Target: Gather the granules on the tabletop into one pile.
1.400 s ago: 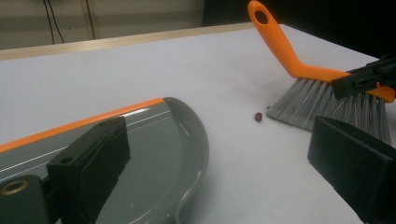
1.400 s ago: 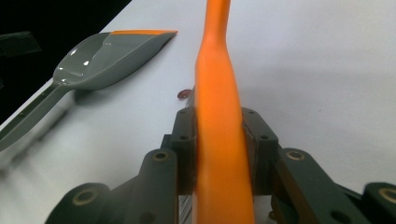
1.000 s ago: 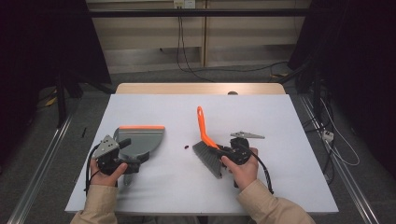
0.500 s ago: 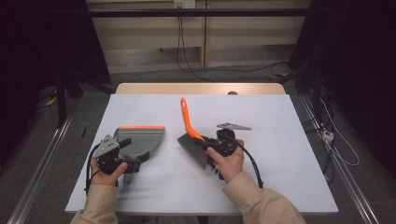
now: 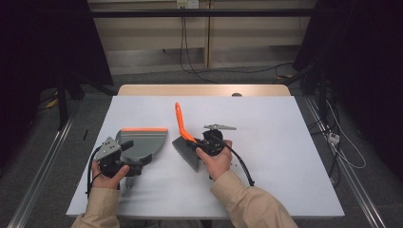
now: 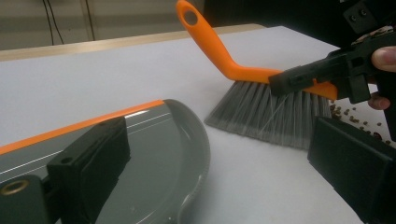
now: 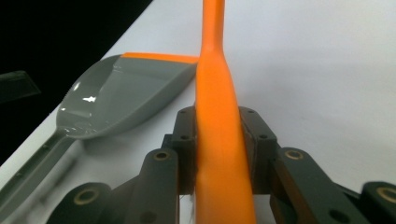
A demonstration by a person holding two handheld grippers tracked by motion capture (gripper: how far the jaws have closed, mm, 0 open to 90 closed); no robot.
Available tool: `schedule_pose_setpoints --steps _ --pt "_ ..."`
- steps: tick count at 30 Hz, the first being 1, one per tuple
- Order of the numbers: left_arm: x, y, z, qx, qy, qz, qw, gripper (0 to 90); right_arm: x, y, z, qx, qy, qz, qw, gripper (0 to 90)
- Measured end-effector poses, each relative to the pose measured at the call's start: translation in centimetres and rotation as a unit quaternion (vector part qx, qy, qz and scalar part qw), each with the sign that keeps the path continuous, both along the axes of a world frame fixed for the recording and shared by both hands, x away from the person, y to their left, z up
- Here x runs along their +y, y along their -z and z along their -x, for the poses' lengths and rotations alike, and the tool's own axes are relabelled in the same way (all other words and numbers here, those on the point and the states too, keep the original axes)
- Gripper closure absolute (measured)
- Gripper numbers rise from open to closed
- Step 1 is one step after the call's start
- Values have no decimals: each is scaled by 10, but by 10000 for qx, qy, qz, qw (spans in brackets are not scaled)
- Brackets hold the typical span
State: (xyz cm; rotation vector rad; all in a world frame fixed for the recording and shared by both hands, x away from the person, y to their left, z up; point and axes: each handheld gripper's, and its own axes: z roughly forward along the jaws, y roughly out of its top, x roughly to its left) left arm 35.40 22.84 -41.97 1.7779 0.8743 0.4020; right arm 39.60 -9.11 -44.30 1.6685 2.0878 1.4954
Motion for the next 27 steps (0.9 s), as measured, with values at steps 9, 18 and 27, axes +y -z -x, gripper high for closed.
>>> schedule_pose_setpoints --steps 9,18,27 --pt "-1 0 1 -17 8 -38 10000 55 -30 2 15 66 263 59 9996 710" --pt "-1 0 1 -33 16 -52 10000 55 -55 1 30 88 440 102 9989 709" --pt "-2 -1 1 -43 24 -73 10000 55 -69 1 39 70 562 71 9984 709"
